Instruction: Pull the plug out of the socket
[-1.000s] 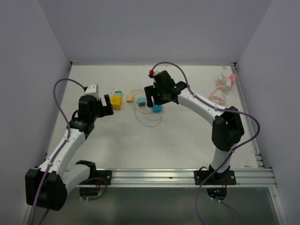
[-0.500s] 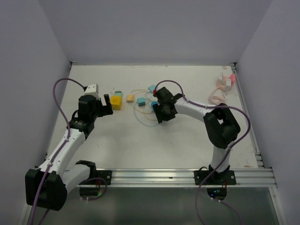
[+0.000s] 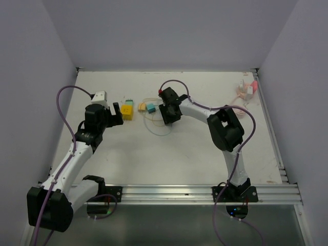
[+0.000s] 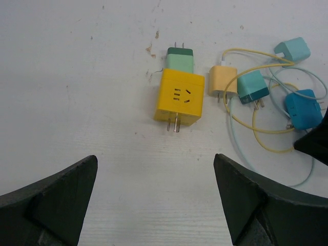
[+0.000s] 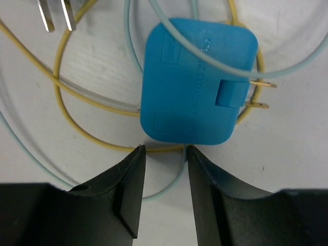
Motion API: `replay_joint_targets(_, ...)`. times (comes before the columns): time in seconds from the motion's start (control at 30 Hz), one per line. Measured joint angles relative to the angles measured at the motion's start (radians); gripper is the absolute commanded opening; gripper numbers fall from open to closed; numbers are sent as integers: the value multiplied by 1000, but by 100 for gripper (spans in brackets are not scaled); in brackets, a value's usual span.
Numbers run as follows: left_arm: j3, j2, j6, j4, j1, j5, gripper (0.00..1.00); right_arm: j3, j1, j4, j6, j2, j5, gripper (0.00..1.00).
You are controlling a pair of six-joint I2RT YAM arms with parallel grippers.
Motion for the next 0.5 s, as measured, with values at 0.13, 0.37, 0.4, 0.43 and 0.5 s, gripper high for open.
replay_joint_targets(0.13,0,-3,0,0,0,0,98,158,0,6,3,105,2,43)
replay_joint_targets(0.37,0,-4,0,0,0,0,98,446,0,39,5,287,-31,52)
replay_joint_targets(0.4,0,-4,0,0,0,0,98,475,0,34,5,302,-32,54)
replay_joint_targets(0.43,0,-4,0,1,0,0,98,494,0,32,5,311,-34,57)
replay_joint_targets(0.5,0,-4,0,1,0,0,98,507,0,29,3,313,-37,61)
